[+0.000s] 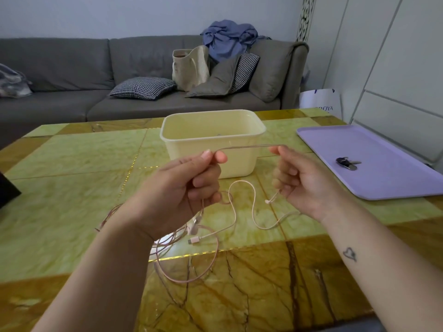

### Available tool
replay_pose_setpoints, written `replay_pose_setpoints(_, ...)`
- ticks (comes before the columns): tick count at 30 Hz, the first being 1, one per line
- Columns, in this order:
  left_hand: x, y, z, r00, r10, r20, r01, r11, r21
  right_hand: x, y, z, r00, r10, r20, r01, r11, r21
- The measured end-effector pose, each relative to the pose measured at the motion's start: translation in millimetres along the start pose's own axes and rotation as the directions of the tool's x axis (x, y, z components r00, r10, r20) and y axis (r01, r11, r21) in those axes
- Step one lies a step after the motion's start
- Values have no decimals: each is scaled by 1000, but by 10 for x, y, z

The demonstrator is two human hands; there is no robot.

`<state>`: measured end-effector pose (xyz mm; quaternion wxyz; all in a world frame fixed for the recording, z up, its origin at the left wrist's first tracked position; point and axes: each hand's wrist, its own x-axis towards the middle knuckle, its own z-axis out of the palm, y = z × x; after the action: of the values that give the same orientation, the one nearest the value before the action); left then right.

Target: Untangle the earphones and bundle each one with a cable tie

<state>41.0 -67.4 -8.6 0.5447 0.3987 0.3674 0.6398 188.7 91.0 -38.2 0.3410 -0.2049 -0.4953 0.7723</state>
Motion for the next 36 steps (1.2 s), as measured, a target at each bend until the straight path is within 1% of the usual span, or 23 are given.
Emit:
replay_pose_setpoints(2, -3, 11, 7, 1000, 18, -6, -18, 1000, 9, 47, 25, -55, 992, 108, -66, -93, 975, 201)
replay_pose_setpoints(3, -1, 9, 12, 1000, 24, -6, -24, 1000, 6, 67, 43, -94, 984, 147, -98, -120, 962, 245)
replay_pose_setpoints(5, -6, 8, 28, 999, 40, -6, -40, 999, -30, 89, 102, -145, 967, 211, -144, -170, 952, 253)
replay_pose_setpoints(8, 14, 1, 61, 996, 90, -29, -93, 986, -141, 106, 212, -151, 950, 271, -157, -236, 948, 212)
replay_pose_setpoints(11, 50, 21, 107, 979, 187, -86, -205, 932, -300, 134, 333, -108, 943, 304, -136, -285, 948, 143)
replay_pose_setpoints(13, 87, 48, 122, 955, 235, -183, -290, 873, -391, 127, 385, -81, 953, 290, -85, -290, 957, 7)
replay_pose_setpoints(14, 108, 63, 114, 935, 246, -254, -336, 841, -424, 110, 397, -60, 962, 268, -56, -274, 952, -134)
replay_pose_setpoints(15, 129, 79, 91, 908, 252, -334, -388, 805, -448, 85, 399, -26, 970, 241, -31, -238, 915, -325)
replay_pose_setpoints(16, 148, 92, 43, 873, 253, -417, -443, 768, -463, 48, 388, 26, 977, 213, -4, -182, 826, -534)
replay_pose_setpoints(17, 161, 99, -20, 833, 249, -495, -495, 734, -464, 10, 373, 79, 982, 185, 29, -110, 696, -710)
replay_pose_setpoints(18, 166, 98, -86, 788, 245, -565, -541, 714, -444, -32, 349, 143, 983, 165, 84, -23, 558, -830)
replay_pose_setpoints(19, 161, 87, -157, 738, 242, -629, -576, 711, -403, -75, 320, 216, 972, 175, 158, 65, 445, -893)
replay_pose_setpoints(20, 157, 67, -216, 689, 243, -683, -595, 728, -342, -132, 279, 295, 952, 211, 223, 133, 369, -920)
replay_pose_setpoints(21, 157, 35, -259, 645, 246, -723, -586, 767, -262, -188, 235, 362, 930, 251, 269, 180, 327, -928)
replay_pose_setpoints(22, 161, -1, -282, 616, 253, -746, -548, 818, -175, -244, 177, 427, 915, 274, 297, 209, 309, -928)
replay_pose_setpoints(23, 168, -45, -294, 606, 260, -752, -486, 869, -91, -284, 118, 471, 908, 271, 320, 232, 310, -922)
replay_pose_setpoints(24, 177, -95, -292, 618, 262, -741, -408, 913, -18, -328, 48, 513, 906, 246, 344, 257, 327, -909)
replay_pose_setpoints(25, 189, -149, -287, 651, 252, -716, -324, 945, 38, -359, -23, 534, 906, 205, 372, 286, 352, -891)
replay_pose_setpoints(27, 204, -266, -271, 751, 185, -633, -178, 981, 75, -404, -166, 560, 899, 105, 425, 357, 387, -850)
replay_pose_setpoints(29, 207, -359, -217, 855, 107, -508, -73, 993, 88, -430, -279, 557, 883, 8, 469, 421, 427, -800)
replay_pose_setpoints(31, 211, -419, -134, 924, 65, -376, -17, 991, 129, -436, -339, 536, 872, -85, 482, 459, 483, -746)
replay_pose_setpoints(34, 207, -437, 15, 971, -15, -240, 48, 990, 132, -372, -367, 457, 882, -216, 419, 457, 608, -649)
replay_pose_setpoints(36, 194, -437, 80, 989, -88, -121, 102, 989, 109, -315, -361, 383, 897, -253, 363, 430, 689, -583)
